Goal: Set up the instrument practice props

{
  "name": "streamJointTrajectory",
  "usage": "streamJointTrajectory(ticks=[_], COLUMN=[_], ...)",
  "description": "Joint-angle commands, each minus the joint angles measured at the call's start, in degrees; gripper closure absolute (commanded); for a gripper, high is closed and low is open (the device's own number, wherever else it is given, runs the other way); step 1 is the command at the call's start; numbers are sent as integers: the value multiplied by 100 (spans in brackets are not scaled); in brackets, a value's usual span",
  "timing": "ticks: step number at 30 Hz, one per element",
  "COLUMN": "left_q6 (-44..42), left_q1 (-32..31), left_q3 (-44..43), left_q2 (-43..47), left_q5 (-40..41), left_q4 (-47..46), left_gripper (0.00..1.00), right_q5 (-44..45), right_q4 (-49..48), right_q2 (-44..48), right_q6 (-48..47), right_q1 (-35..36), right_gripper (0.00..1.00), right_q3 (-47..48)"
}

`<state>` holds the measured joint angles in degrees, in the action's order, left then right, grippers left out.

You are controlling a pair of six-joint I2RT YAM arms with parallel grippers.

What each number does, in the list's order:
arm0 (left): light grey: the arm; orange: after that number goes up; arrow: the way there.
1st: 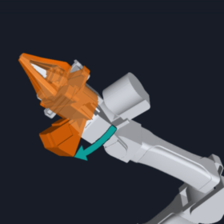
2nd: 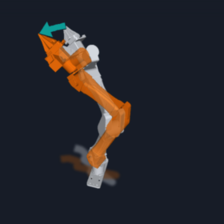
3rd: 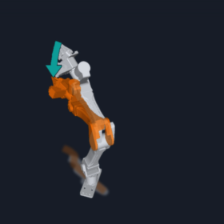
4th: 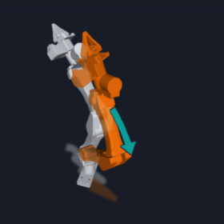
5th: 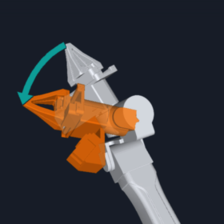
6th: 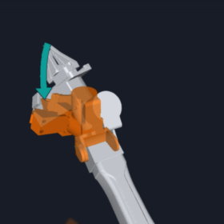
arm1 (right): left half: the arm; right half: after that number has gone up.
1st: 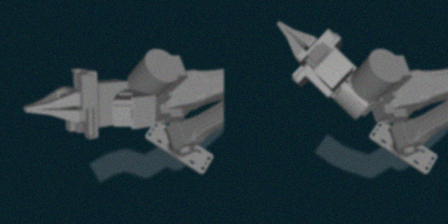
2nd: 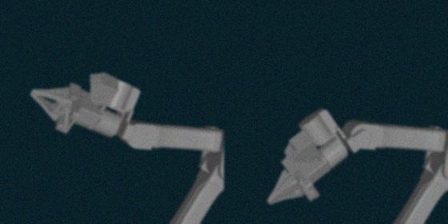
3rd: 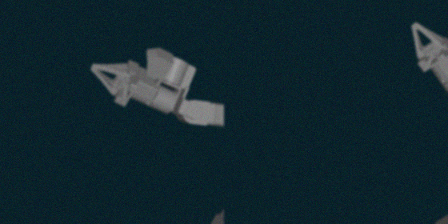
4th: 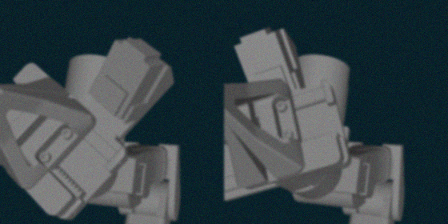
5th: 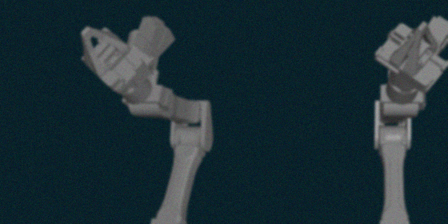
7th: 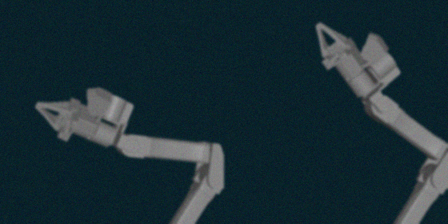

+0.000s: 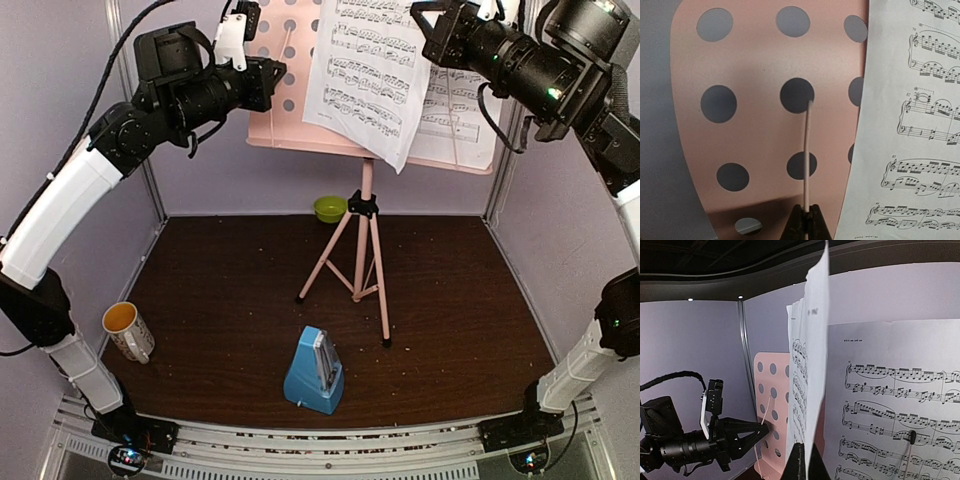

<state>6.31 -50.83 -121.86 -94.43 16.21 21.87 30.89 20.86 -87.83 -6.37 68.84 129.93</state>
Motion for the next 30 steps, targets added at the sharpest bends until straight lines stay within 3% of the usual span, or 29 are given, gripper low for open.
streamJointTrajectory(ticks=[1,14,30], left_q6=[-298,-485,-698], left_q1=[-50,-59,-59], left_q3=[289,670,896], left_q2=[269,394,417], left_q5=[-300,-566,-874], left_q4=[-844,-1268,-1593], left_gripper=[100,100,100], right_q5=[76,-190,-926], right_q4=[-224,-709,-898], right_q2=[-125,-477,-703], right_q6=[-174,-874,-969], right_q1=[34,-52,-534], right_gripper=[100,100,100], right_q3=[129,156,133])
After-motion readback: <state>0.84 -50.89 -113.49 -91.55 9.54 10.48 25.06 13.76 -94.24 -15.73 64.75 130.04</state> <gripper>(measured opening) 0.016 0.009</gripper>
